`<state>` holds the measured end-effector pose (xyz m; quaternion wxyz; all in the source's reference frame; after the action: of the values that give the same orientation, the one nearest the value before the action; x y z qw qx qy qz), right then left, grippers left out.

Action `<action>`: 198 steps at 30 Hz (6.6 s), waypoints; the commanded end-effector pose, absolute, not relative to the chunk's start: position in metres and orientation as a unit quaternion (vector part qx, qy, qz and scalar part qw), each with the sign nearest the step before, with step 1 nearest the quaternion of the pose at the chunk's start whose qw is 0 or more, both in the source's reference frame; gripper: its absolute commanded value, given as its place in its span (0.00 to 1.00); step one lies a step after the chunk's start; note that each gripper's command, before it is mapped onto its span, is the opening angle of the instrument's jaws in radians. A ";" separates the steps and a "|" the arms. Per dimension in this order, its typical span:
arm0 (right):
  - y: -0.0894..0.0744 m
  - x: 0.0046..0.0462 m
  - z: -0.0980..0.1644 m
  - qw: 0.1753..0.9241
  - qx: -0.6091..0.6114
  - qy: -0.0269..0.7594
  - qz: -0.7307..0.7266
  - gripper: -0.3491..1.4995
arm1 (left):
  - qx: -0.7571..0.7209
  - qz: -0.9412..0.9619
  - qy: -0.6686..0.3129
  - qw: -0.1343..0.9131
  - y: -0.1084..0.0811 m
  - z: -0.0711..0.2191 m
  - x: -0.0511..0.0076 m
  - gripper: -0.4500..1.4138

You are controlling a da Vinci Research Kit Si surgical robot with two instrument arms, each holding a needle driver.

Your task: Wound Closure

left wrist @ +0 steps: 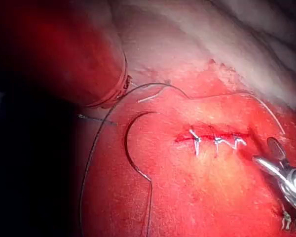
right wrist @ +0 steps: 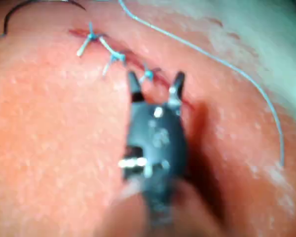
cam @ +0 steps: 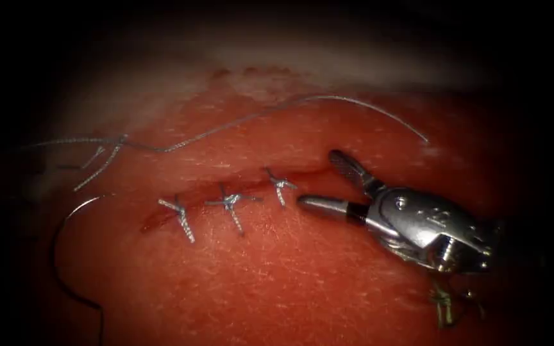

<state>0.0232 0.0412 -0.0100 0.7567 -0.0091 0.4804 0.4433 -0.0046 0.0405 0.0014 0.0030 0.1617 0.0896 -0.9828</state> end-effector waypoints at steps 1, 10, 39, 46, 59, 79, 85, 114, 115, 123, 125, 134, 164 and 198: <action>0.041 0.0239 -0.009 0.757 -0.007 0.480 0.443 0.99 | 0.205 -0.975 0.079 -0.025 0.040 0.000 -0.0057 0.63; 0.041 0.0241 -0.009 0.760 -0.009 0.477 0.441 0.99 | 0.287 -0.908 0.123 -0.279 0.042 -0.008 -0.0076 0.58; 0.041 0.0252 -0.010 0.763 -0.009 0.470 0.444 0.99 | 0.073 -0.781 0.193 -0.590 0.038 0.001 -0.0113 0.62; 0.040 0.0255 -0.010 0.763 -0.010 0.469 0.444 0.99 | 0.050 -0.790 0.199 -0.578 0.037 0.004 -0.0103 0.59; 0.040 0.0259 -0.009 0.764 -0.008 0.468 0.444 0.99 | -0.023 -0.714 0.215 -0.665 0.038 0.004 -0.0101 0.05; 0.040 0.0242 -0.015 0.747 0.074 0.494 0.438 0.85 | 0.179 -0.623 0.254 -0.718 0.043 -0.006 -0.0180 0.05; 0.039 0.0240 -0.015 0.748 0.069 0.493 0.439 0.85 | 0.234 -0.592 0.268 -0.723 0.044 -0.007 -0.0200 0.05; 0.034 0.0312 -0.019 0.636 -0.012 0.539 0.553 0.86 | 0.434 -0.486 0.226 -0.724 0.047 -0.006 -0.0236 0.05; 0.034 0.0312 -0.019 0.634 -0.013 0.538 0.556 0.86 | 0.436 -0.489 0.223 -0.721 0.047 -0.006 -0.0236 0.05; 0.034 0.0310 -0.020 0.607 -0.033 0.534 0.587 0.87 | 0.445 -0.494 0.220 -0.714 0.046 -0.007 -0.0239 0.05; 0.034 0.0312 -0.020 0.606 -0.032 0.534 0.589 0.87 | 0.447 -0.495 0.219 -0.712 0.046 -0.007 -0.0239 0.05; 0.034 0.0312 -0.021 0.597 -0.017 0.545 0.588 0.76 | 0.450 -0.501 0.214 -0.707 0.046 -0.006 -0.0240 0.05; 0.035 0.0260 -0.021 0.650 0.010 0.531 0.544 0.00 | 0.537 -0.641 0.163 -0.523 0.048 -0.006 -0.0244 0.66; 0.042 0.0249 -0.023 0.971 -0.032 0.202 -0.120 0.00 | 0.252 -0.842 0.300 -0.370 0.052 -0.009 -0.0281 0.64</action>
<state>0.0239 0.0427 -0.0233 0.9721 -0.0326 0.1968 -0.1234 -0.0276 0.0523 -0.0100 -0.3605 0.2394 0.2944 -0.8521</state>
